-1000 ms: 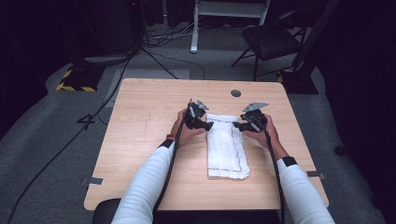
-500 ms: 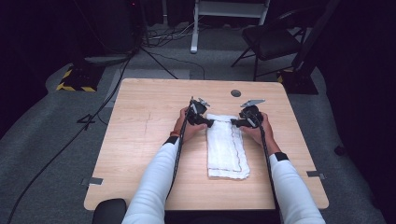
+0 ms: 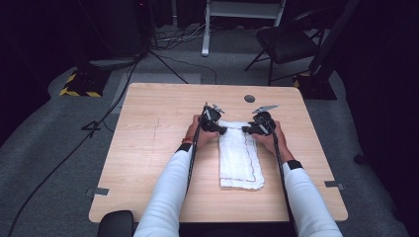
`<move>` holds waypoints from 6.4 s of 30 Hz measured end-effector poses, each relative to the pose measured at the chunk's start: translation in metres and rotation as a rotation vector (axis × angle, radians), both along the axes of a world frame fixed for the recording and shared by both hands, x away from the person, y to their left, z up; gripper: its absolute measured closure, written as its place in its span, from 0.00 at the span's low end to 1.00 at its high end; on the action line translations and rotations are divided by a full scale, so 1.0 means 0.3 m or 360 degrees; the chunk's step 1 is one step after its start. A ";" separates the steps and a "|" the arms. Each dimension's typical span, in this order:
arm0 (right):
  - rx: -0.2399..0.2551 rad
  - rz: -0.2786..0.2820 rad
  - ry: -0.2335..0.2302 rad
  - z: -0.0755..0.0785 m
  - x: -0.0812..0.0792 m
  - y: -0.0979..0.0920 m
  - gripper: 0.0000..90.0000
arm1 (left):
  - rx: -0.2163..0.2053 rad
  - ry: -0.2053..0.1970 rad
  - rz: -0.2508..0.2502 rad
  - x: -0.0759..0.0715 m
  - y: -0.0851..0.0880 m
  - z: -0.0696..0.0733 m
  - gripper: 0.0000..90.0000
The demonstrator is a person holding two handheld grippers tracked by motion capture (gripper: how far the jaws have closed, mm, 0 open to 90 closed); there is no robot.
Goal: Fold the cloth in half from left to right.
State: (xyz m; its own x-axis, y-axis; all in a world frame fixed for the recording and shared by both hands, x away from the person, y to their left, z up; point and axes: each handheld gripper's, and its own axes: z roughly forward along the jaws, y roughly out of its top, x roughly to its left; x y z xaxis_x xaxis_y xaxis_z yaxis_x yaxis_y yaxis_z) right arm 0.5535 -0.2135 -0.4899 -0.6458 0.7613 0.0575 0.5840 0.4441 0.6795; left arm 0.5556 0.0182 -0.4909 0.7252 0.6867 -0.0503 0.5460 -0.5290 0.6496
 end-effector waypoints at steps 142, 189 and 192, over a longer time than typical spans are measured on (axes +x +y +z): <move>-0.0110 0.0429 -0.0175 0.030 -0.436 -0.091 0.40 | 0.0080 -0.0149 -0.0513 -0.403 0.066 0.036 0.31; -0.0154 0.0373 -0.0322 0.105 -0.512 -0.199 0.34 | 0.0149 -0.0335 -0.0391 -0.563 0.294 0.108 0.22; -0.0171 0.0365 -0.0331 0.106 -0.519 -0.214 0.34 | 0.0170 -0.0331 -0.0374 -0.572 0.309 0.100 0.22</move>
State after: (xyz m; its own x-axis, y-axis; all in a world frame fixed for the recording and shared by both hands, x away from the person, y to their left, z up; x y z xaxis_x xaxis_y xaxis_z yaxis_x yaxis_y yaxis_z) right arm 0.3978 -0.2776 -0.4579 -0.7907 0.5891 -0.1665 0.3138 0.6236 0.7160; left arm 0.3839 0.1109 -0.4609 0.8517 0.4927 0.1786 0.2625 -0.6960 0.6684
